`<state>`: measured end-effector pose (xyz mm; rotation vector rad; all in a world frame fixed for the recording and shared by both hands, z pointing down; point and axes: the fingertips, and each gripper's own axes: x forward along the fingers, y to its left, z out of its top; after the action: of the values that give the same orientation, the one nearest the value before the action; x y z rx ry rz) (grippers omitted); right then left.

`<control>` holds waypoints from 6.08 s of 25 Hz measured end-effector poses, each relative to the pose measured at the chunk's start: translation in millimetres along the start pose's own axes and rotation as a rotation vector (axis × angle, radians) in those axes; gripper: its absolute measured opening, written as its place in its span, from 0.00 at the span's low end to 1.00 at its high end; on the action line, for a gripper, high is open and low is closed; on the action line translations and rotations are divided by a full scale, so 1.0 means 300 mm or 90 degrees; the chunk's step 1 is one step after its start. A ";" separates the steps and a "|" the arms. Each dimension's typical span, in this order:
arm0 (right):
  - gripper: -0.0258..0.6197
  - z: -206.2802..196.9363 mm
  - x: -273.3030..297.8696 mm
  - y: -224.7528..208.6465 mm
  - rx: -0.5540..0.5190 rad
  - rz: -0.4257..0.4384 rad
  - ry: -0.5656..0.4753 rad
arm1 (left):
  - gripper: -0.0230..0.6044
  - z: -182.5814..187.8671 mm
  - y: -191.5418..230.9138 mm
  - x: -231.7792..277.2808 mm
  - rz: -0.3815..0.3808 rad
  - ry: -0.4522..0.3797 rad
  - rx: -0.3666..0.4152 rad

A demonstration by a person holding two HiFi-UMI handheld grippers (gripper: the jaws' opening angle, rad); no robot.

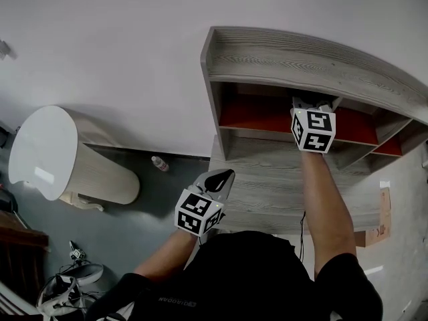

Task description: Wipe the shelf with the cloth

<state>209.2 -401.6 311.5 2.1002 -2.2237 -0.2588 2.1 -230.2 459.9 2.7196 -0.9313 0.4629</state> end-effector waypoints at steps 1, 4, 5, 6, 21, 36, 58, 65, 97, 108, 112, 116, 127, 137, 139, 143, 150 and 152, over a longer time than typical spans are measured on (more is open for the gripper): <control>0.19 0.001 -0.004 0.007 0.008 0.006 -0.004 | 0.05 -0.001 0.000 -0.001 0.000 0.001 0.000; 0.19 -0.005 -0.015 0.048 0.023 0.028 -0.011 | 0.05 -0.005 -0.001 -0.006 0.001 0.003 0.001; 0.19 -0.010 -0.018 0.067 0.028 0.036 -0.010 | 0.05 -0.005 -0.001 -0.009 0.002 0.002 0.000; 0.19 -0.017 -0.020 0.087 0.031 0.045 -0.009 | 0.05 -0.005 0.000 -0.011 0.003 0.002 0.000; 0.19 -0.118 0.046 0.542 -0.012 0.231 0.034 | 0.05 -0.031 0.041 -0.068 0.049 -0.008 -0.016; 0.19 -0.183 0.160 0.665 -0.009 0.250 0.088 | 0.05 -0.057 0.135 -0.156 0.094 -0.006 -0.044; 0.19 -0.243 0.102 0.426 -0.029 0.155 0.117 | 0.05 -0.031 0.054 -0.075 0.036 0.000 -0.021; 0.19 -0.257 0.073 0.331 -0.025 0.118 0.124 | 0.05 -0.030 0.023 -0.046 0.017 0.007 -0.013; 0.19 -0.293 -0.006 0.026 0.032 -0.017 0.140 | 0.05 -0.008 -0.030 0.002 -0.004 0.003 0.001; 0.19 -0.188 0.002 0.187 0.028 0.066 0.097 | 0.05 -0.016 -0.010 -0.022 0.009 0.004 -0.002; 0.19 -0.090 0.023 0.323 0.031 0.133 0.070 | 0.05 -0.015 0.003 -0.037 0.019 0.001 -0.005; 0.19 0.001 0.055 0.442 0.056 0.198 0.057 | 0.05 -0.022 0.015 -0.055 0.030 -0.001 -0.010; 0.19 0.126 0.110 0.589 0.042 0.245 0.030 | 0.05 -0.051 0.077 -0.121 0.070 -0.004 -0.034; 0.19 0.168 0.119 0.628 0.011 0.235 0.020 | 0.05 -0.053 0.101 -0.148 0.085 -0.009 -0.039; 0.19 0.168 0.121 0.628 0.003 0.231 0.021 | 0.05 -0.051 0.101 -0.148 0.084 -0.009 -0.038; 0.19 0.161 0.119 0.629 -0.020 0.222 0.023 | 0.05 -0.054 0.100 -0.145 0.081 -0.008 -0.038; 0.19 0.115 0.107 0.637 -0.023 0.220 0.039 | 0.05 -0.050 0.095 -0.133 0.072 -0.008 -0.037; 0.19 0.087 0.101 0.639 -0.017 0.219 0.048 | 0.05 -0.049 0.093 -0.130 0.071 -0.008 -0.037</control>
<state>14.3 -420.3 316.5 1.6455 -2.4653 -0.1810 -47.9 -225.5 462.3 2.6318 -1.0866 0.4324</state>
